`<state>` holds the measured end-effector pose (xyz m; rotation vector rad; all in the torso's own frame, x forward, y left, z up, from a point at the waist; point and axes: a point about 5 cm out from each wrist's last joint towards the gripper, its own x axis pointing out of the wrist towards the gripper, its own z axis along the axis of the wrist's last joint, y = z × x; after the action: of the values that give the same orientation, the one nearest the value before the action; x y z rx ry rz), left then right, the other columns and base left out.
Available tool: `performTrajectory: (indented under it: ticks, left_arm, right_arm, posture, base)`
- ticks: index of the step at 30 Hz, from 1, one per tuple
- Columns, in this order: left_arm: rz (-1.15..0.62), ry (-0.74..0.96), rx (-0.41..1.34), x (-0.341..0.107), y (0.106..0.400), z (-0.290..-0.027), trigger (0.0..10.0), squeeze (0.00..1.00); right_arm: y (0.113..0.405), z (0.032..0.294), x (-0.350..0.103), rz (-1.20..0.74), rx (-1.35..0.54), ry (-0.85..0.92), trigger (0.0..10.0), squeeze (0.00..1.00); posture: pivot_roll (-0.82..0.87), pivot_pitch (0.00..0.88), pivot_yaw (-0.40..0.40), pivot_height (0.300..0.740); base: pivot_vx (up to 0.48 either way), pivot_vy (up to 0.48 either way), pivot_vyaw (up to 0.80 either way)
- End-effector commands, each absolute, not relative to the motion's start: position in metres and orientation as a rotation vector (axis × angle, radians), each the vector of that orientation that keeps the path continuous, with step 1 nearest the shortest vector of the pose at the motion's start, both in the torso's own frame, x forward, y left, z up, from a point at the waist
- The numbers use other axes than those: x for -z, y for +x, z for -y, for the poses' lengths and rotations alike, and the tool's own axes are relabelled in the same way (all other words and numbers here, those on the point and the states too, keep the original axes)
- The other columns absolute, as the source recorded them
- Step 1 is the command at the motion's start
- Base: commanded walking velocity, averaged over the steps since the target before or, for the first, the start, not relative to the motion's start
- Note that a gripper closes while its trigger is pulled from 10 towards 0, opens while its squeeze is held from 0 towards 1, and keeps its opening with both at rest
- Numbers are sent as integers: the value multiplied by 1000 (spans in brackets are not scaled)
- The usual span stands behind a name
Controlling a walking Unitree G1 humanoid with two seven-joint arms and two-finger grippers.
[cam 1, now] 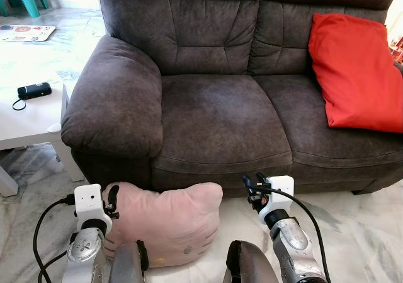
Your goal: Move the pillow to the sofa from floor
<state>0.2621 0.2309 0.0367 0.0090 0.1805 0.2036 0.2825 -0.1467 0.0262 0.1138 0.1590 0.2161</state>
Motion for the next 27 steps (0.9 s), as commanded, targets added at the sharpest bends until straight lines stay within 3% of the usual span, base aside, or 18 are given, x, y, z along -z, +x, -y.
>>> performTrajectory:
  ticks: [1, 6, 17, 27]
  left_arm:
    - [-194, 18, -184, -35, 263, -227, 10000, 0]
    - [-188, 12, -177, -35, 262, -223, 10000, 0]
    - [-187, 14, -178, -35, 263, -223, 10000, 0]
    - [-311, -70, -211, -30, 280, -243, 10000, 0]
  right_arm:
    - [288, 148, -32, -143, -212, 108, 10000, 0]
    - [287, 149, -33, -126, -203, 106, 10000, 0]
    - [286, 150, -32, -134, -204, 107, 10000, 0]
    - [291, 151, -41, -109, -218, 108, 10000, 0]
  posture:
    - [143, 10, -128, 521]
    - [144, 8, -128, 496]
    - [142, 10, -127, 496]
    - [120, 28, -137, 496]
  base:
    - [0, 0, 0]
    - [0, 0, 0]
    - [0, 0, 0]
    - [0, 0, 0]
